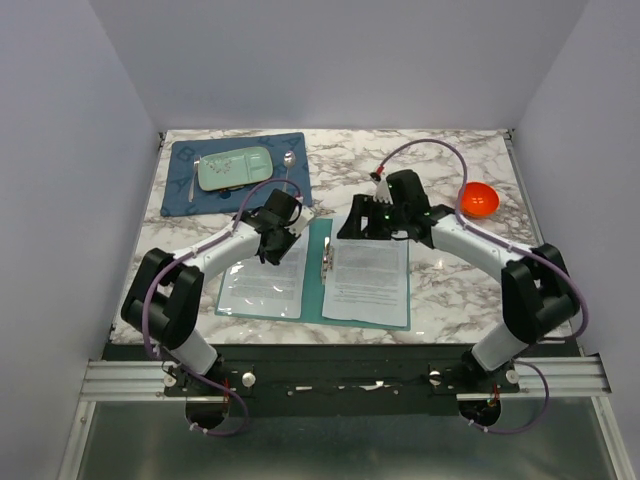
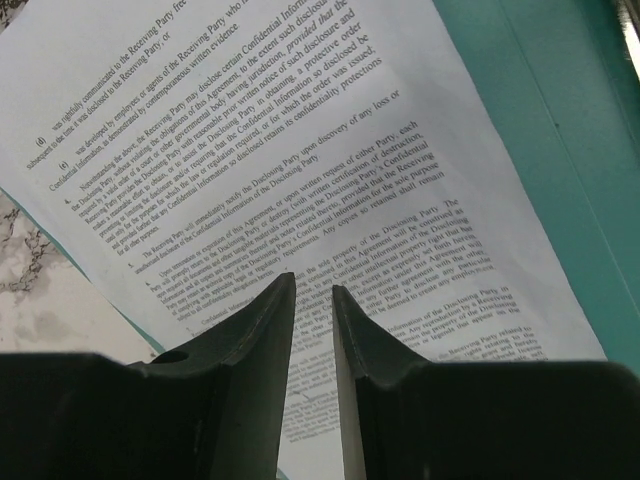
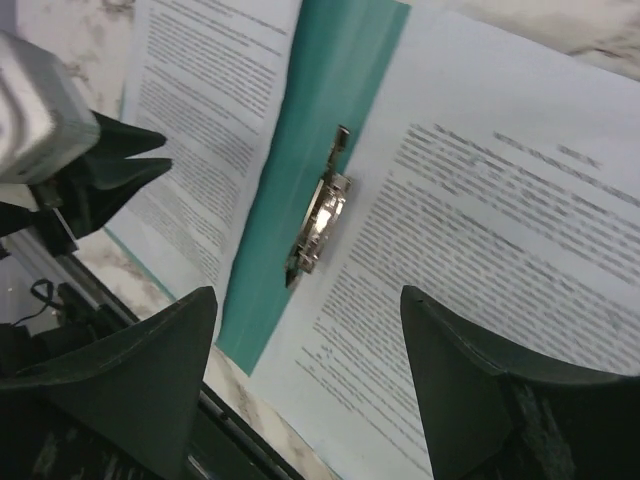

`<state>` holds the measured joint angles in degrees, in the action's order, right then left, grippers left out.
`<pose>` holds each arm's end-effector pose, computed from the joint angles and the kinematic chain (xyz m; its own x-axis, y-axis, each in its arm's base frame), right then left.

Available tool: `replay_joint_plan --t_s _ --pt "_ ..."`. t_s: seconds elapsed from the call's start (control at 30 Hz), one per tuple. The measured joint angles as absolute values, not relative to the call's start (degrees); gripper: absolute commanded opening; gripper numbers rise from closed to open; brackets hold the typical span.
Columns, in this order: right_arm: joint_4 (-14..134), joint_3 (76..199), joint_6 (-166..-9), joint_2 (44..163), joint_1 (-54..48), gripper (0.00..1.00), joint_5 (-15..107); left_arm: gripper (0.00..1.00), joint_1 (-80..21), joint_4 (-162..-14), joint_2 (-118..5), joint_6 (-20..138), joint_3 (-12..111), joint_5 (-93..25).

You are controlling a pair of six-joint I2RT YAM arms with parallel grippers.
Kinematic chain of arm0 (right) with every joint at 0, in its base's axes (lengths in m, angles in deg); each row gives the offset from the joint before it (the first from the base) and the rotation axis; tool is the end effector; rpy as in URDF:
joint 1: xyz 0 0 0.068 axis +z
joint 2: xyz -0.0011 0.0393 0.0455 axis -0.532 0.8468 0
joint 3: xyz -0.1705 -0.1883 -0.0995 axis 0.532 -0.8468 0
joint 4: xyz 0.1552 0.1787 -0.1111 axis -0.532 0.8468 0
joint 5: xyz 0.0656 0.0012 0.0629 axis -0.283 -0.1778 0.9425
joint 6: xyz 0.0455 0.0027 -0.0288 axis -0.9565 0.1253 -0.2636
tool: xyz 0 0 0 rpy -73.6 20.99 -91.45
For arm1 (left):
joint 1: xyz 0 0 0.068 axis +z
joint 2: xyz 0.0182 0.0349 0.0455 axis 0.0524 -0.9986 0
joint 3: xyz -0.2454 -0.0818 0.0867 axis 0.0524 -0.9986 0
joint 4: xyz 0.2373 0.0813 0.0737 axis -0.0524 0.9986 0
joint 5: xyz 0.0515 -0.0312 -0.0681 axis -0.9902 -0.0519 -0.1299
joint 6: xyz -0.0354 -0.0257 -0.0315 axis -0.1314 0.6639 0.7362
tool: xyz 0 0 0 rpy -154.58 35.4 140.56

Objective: Put the files into the folder

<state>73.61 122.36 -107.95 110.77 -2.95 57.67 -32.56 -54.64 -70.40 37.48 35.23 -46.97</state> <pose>0.2885 0.1748 0.2415 -0.8351 0.0304 -0.5492 -0.3284 0.7735 0.5422 0.2688 -0.1489 0.2012 -0.6809 0.5914 -0.4319 0.5893 0.7926 0.1563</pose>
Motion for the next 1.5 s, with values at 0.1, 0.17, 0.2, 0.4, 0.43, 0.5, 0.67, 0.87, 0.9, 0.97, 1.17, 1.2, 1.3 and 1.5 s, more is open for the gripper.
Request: replay_joint_plan --t_s 0.1,0.17,0.2,0.4,0.43,0.5,0.67,0.87,0.9,0.97,1.17,1.2,1.3,1.5 --pt "66.3 123.3 -110.3 116.9 -2.9 0.83 64.1 0.36 -32.3 -55.6 -72.5 37.5 35.1 -48.1" --pt "62.3 124.3 -111.9 121.1 -2.9 0.83 67.6 0.36 -32.3 -56.4 -72.9 37.5 34.5 -48.9" --pt "61.1 125.1 -112.7 123.1 -2.9 0.84 69.0 0.35 -32.3 -56.9 -73.0 37.5 34.0 -49.3" --pt "55.5 130.9 -116.8 131.4 -2.9 0.85 74.7 0.35 -32.3 -58.6 -73.4 36.6 31.7 -51.0" --pt "54.9 131.5 -117.1 132.3 -2.9 0.84 75.2 0.35 -32.3 -58.9 -73.4 36.6 31.4 -51.2" --pt "53.8 132.9 -118.1 134.0 -2.9 0.85 75.9 0.34 -32.3 -59.6 -73.5 36.6 30.6 -51.7" --pt "52.0 134.7 -120.2 137.6 -3.0 0.84 77.1 0.33 -31.9 -60.7 -73.8 36.4 29.8 -51.9" --pt "50.0 135.0 -122.7 140.3 -3.0 0.84 77.5 0.33 -30.0 -61.5 -74.3 36.5 30.2 -50.2" --pt "49.3 135.0 -123.3 140.6 -3.0 0.84 77.5 0.33 -29.5 -61.5 -74.3 36.5 30.4 -49.4" --pt "47.4 134.3 -124.9 140.7 -3.3 0.84 77.6 0.33 -27.9 -61.5 -74.4 36.7 30.6 -47.4" --pt "41.0 131.2 -129.1 140.7 -4.0 0.84 78.1 0.32 -24.4 -61.4 -74.7 36.9 31.2 -41.9" --pt "40.5 130.9 -129.5 140.7 -4.1 0.84 78.1 0.32 -24.1 -61.4 -74.7 36.9 31.2 -41.2" --pt "39.7 130.7 -130.0 140.7 -4.1 0.84 78.1 0.32 -23.4 -61.4 -74.7 36.9 31.2 -39.6" --pt "39.7 130.8 -129.4 140.7 -4.5 0.84 77.9 0.32 -23.1 -61.4 -74.7 36.7 31.2 -38.7"
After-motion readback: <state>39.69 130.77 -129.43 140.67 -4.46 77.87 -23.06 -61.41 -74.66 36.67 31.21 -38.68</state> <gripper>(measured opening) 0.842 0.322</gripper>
